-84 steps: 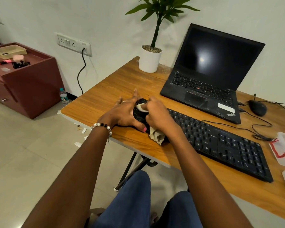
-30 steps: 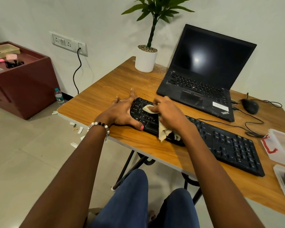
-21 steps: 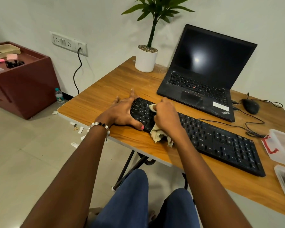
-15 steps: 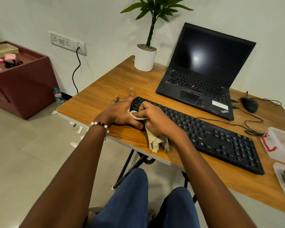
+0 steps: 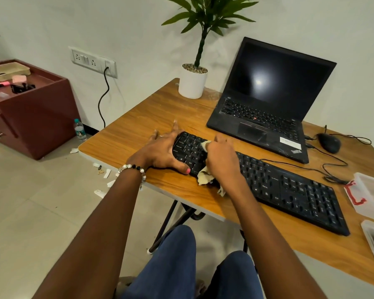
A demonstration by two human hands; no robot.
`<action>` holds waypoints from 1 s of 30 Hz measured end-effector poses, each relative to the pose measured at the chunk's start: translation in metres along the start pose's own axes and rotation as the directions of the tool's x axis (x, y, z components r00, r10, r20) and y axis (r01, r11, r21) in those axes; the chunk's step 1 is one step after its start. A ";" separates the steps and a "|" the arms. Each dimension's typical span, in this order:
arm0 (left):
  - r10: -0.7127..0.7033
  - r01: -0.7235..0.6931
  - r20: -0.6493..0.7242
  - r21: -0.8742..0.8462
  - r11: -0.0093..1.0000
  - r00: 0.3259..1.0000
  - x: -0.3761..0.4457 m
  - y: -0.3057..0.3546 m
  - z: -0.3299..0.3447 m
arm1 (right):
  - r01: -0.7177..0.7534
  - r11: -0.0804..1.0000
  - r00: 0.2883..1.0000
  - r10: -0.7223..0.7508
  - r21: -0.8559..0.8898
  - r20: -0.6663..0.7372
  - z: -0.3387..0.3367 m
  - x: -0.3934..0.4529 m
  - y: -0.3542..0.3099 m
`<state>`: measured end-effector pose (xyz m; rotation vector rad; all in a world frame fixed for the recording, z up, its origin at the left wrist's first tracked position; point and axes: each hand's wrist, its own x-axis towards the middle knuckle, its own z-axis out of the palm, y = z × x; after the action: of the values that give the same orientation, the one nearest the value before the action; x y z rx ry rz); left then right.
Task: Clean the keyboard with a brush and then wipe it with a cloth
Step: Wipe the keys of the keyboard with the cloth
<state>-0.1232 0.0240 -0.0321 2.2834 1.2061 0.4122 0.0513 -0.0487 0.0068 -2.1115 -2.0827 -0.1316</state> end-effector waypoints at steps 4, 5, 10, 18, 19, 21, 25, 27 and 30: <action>0.010 -0.010 -0.005 0.022 1.000 1.000 0.000 -0.001 0.002 | 0.167 0.979 0.985 -0.172 0.119 0.030 -0.001 -0.010 -0.023; 0.015 -0.015 -0.002 0.025 1.000 1.000 0.000 -0.001 0.002 | 0.219 0.969 0.973 -0.226 0.118 0.051 -0.003 -0.010 -0.024; 0.029 -0.030 0.049 0.017 0.999 0.998 -0.002 0.001 -0.003 | 0.300 0.933 0.926 -0.335 0.200 0.173 -0.012 0.001 0.005; 0.021 -0.021 0.075 -0.012 1.000 0.997 -0.003 0.003 -0.006 | 0.027 1.000 1.000 -0.027 0.005 0.006 -0.004 0.012 0.005; 0.016 -0.015 0.078 -0.010 1.000 0.997 -0.003 0.004 -0.006 | 0.055 0.997 0.998 -0.055 0.052 0.008 -0.003 0.011 -0.005; 0.020 -0.020 0.075 -0.009 1.000 0.997 -0.004 0.004 -0.005 | 0.185 0.971 0.980 -0.194 0.151 0.045 -0.002 0.009 -0.022; 0.056 -0.055 0.067 -0.020 0.998 0.996 -0.004 0.004 -0.005 | 0.437 0.879 0.871 -0.466 0.193 0.153 -0.009 0.009 -0.027; 0.037 -0.036 0.063 -0.016 0.999 0.997 -0.003 0.004 -0.005 | 0.442 0.856 0.848 -0.496 0.270 0.185 -0.016 0.006 -0.013; 0.003 -0.001 0.067 -0.021 1.000 0.998 -0.002 0.002 -0.006 | 0.404 0.851 0.842 -0.489 0.335 0.228 -0.030 0.006 0.013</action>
<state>-0.1256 0.0228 -0.0262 2.2625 1.1609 0.3447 0.0659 -0.0486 0.0361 -1.5222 -2.5697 0.4354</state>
